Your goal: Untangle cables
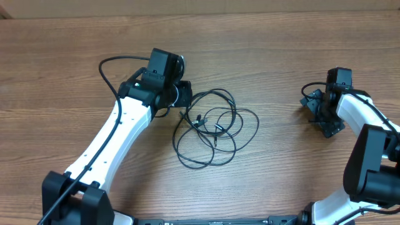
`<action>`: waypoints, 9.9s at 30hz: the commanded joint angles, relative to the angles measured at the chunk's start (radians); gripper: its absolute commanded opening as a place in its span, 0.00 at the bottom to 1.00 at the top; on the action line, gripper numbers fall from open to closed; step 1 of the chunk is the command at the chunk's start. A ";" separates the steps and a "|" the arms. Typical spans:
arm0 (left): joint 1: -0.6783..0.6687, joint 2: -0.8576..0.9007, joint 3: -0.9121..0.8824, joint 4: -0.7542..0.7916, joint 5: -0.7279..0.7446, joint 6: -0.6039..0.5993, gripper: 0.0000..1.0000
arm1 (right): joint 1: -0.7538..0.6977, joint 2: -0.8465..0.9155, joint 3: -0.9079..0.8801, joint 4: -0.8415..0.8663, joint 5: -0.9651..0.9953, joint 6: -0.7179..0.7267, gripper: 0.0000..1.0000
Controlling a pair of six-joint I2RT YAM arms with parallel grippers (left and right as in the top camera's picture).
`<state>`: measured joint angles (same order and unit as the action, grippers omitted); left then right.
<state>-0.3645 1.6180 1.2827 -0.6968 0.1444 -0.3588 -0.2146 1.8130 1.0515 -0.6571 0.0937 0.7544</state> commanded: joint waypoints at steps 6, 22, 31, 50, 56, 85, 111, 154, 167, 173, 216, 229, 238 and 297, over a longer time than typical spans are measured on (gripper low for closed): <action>-0.009 0.158 0.009 0.022 0.001 0.016 0.35 | -0.004 0.013 -0.030 0.010 -0.027 0.001 1.00; -0.039 0.212 0.004 -0.192 0.130 -0.029 0.18 | -0.004 0.013 -0.030 0.010 -0.027 0.001 1.00; -0.145 0.212 -0.007 -0.190 0.198 -0.224 0.33 | -0.004 0.013 -0.030 0.010 -0.027 0.001 1.00; -0.340 0.213 -0.088 -0.189 -0.018 -0.660 0.32 | -0.004 0.013 -0.030 0.010 -0.027 0.001 1.00; -0.341 0.213 -0.115 -0.134 -0.068 -0.731 0.31 | -0.004 0.013 -0.030 0.010 -0.027 0.001 1.00; -0.345 0.213 -0.144 -0.060 -0.078 -0.746 0.20 | -0.004 0.013 -0.030 0.010 -0.027 0.001 1.00; -0.345 0.213 -0.144 -0.050 -0.098 -0.735 0.06 | -0.004 0.013 -0.030 0.010 -0.027 0.001 1.00; -0.345 0.213 -0.144 -0.023 -0.130 -0.719 0.12 | -0.004 0.013 -0.030 0.010 -0.027 0.001 1.00; -0.345 0.213 -0.144 -0.017 -0.130 -0.718 0.05 | -0.004 0.013 -0.030 0.010 -0.027 0.001 1.00; -0.345 0.213 -0.144 -0.010 -0.132 -0.718 0.04 | -0.004 0.013 -0.030 0.010 -0.027 0.001 1.00; -0.345 0.213 -0.144 -0.005 -0.134 -0.684 0.06 | -0.002 0.013 -0.030 -0.113 -0.473 -0.212 0.72; -0.345 0.213 -0.144 -0.002 -0.134 -0.684 0.12 | 0.146 0.013 -0.103 -0.215 -0.518 -0.362 0.27; -0.345 0.213 -0.144 -0.002 -0.134 -0.684 0.31 | 0.290 0.013 -0.143 -0.143 -0.544 -0.307 0.37; -0.343 0.213 -0.179 -0.046 -0.128 -0.610 0.32 | 0.375 0.013 -0.227 -0.005 -0.638 -0.239 0.08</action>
<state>-0.7010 1.8202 1.1172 -0.7498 0.0147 -0.9840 0.1532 1.7935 0.8513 -0.6651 -0.6243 0.5198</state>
